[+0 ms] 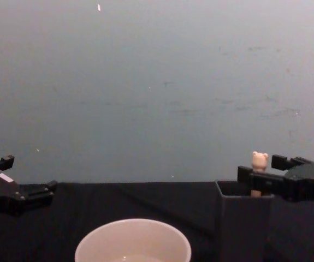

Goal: Pick up the stirring spoon with one hand, stir inside the cup, then place it back in its original position.

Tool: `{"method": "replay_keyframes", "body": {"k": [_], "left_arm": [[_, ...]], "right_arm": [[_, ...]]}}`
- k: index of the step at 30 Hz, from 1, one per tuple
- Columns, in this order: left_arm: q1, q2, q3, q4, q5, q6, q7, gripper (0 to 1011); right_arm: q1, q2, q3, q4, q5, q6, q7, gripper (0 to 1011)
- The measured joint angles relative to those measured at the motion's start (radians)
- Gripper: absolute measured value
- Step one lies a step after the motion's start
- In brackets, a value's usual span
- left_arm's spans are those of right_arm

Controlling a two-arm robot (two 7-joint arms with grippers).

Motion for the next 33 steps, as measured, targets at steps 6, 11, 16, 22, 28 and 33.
{"method": "replay_keyframes", "body": {"k": [6, 11, 16, 22, 28, 33], "left_arm": [[0.0, 0.0, 0.0, 0.0, 0.0, 0.0, 0.0, 1001], [0.0, 0.0, 0.0, 0.0, 0.0, 0.0, 0.0, 1001], [0.0, 0.0, 0.0, 0.0, 0.0, 0.0, 0.0, 1001], [0.0, 0.0, 0.0, 0.0, 0.0, 0.0, 0.0, 1001], [0.0, 0.0, 0.0, 0.0, 0.0, 0.0, 0.0, 1001], [0.0, 0.0, 0.0, 0.0, 0.0, 0.0, 0.0, 1002]], "right_arm": [[0.0, 0.0, 0.0, 0.0, 0.0, 0.0, 0.0, 860], [0.0, 0.0, 0.0, 0.0, 0.0, -0.001, -0.001, 716], [0.0, 0.0, 0.0, 0.0, 0.0, -0.001, -0.001, 536], [0.0, 0.0, 0.0, 0.0, 0.0, -0.002, -0.001, 332], [0.0, 0.0, 0.0, 0.0, 0.0, -0.002, -0.001, 211], [0.0, 0.0, 0.0, 0.0, 0.0, -0.002, -0.001, 211]]}}
